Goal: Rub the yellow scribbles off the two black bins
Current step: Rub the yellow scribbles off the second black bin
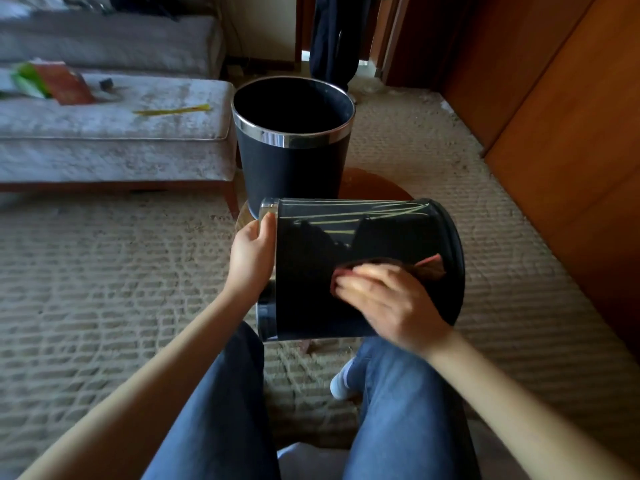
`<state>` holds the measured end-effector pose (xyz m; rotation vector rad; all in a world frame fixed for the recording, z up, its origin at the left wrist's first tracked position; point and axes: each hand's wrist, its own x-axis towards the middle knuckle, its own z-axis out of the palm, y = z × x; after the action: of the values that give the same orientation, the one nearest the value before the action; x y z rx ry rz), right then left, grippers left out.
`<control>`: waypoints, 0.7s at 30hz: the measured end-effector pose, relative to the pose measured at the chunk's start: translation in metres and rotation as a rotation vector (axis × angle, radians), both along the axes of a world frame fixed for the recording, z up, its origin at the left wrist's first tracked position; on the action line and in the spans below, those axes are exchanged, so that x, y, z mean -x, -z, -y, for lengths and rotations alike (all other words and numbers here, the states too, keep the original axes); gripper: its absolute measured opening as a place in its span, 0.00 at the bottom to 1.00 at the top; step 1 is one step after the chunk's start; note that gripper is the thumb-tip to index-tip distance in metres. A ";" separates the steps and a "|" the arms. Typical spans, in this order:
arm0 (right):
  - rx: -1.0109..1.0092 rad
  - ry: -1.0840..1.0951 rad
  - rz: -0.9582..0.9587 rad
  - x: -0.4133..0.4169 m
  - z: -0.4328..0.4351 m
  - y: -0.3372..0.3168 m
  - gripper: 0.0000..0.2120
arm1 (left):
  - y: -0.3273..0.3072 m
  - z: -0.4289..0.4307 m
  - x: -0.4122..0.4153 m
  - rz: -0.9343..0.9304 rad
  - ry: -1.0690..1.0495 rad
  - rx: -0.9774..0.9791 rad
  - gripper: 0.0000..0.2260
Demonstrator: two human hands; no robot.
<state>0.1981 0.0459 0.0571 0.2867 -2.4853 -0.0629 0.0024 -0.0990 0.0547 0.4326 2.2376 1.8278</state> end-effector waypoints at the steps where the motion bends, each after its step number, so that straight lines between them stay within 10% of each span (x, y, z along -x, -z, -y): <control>1: 0.057 0.049 -0.009 0.009 -0.006 -0.008 0.14 | 0.001 0.002 -0.003 -0.003 -0.005 -0.003 0.24; 7: 0.341 0.327 -0.009 0.058 -0.017 -0.046 0.17 | 0.000 0.010 -0.017 -0.029 -0.048 0.029 0.24; 16: 0.055 -0.052 -0.009 0.006 0.033 0.011 0.12 | -0.005 0.001 0.002 0.020 -0.001 0.017 0.31; 21: 0.234 0.125 -0.043 0.045 0.012 -0.023 0.16 | -0.004 0.004 -0.005 -0.013 0.005 -0.001 0.29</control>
<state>0.1534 0.0342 0.0802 0.0311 -2.4362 0.1671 0.0076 -0.1029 0.0586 0.4512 2.2414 1.8293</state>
